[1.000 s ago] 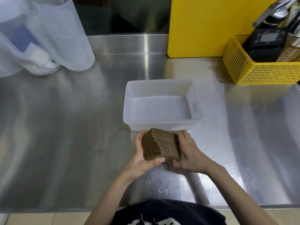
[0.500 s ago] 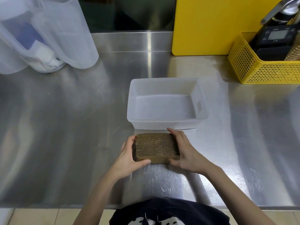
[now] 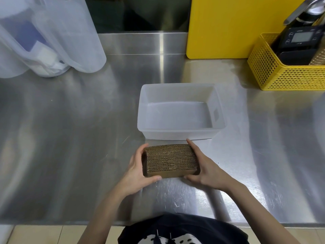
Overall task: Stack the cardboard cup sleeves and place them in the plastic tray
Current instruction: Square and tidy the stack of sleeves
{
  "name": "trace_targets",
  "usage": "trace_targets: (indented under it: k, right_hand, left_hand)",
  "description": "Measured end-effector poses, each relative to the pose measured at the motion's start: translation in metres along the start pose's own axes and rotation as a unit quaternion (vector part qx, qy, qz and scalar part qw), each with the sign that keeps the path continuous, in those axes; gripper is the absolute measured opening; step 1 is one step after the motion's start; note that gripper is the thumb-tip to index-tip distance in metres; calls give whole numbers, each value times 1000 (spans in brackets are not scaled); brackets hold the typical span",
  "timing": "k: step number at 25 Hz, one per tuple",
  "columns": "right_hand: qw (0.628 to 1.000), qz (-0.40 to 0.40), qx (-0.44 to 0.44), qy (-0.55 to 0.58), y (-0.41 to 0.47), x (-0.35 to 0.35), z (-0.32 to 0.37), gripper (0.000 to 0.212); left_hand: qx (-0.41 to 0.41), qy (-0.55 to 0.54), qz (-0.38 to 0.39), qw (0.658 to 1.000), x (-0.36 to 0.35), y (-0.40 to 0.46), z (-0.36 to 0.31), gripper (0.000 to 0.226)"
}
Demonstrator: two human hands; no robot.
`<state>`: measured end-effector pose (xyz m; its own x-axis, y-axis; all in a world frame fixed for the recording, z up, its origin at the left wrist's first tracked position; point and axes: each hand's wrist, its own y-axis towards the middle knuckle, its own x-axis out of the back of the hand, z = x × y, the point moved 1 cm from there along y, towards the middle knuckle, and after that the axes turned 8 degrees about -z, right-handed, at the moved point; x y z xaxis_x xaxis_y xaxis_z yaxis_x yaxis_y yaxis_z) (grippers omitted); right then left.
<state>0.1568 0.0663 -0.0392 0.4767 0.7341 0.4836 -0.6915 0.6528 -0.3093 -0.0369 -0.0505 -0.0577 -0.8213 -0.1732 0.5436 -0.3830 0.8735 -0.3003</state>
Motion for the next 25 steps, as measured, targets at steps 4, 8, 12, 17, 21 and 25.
trace_targets:
  k: [4, 8, 12, 17, 21, 25]
  right_hand:
    - [1000, -7, -8, -9, -1, -4, -3, 93]
    - [1000, -14, -11, 7, -1, -11, -5, 96]
    - [1000, -24, -3, 3, -1, -11, -5, 98]
    - [1000, -26, 9, -9, -2, -5, -4, 99]
    - [1000, -20, 13, -14, -3, 0, -4, 90]
    - [999, -36, 11, -6, -3, 2, -8, 71]
  left_hand:
    - [-20, 42, -11, 999, -9, -2, -5, 99]
    - [-24, 28, -32, 999, -13, -3, -9, 95]
    - [-9, 33, -22, 999, -13, -3, -10, 106]
    - [4, 43, -3, 999, -7, -5, -5, 111]
    - [-14, 29, 0, 999, 2, -8, -2, 96]
    - [-17, 30, -23, 999, 5, -6, 2, 79]
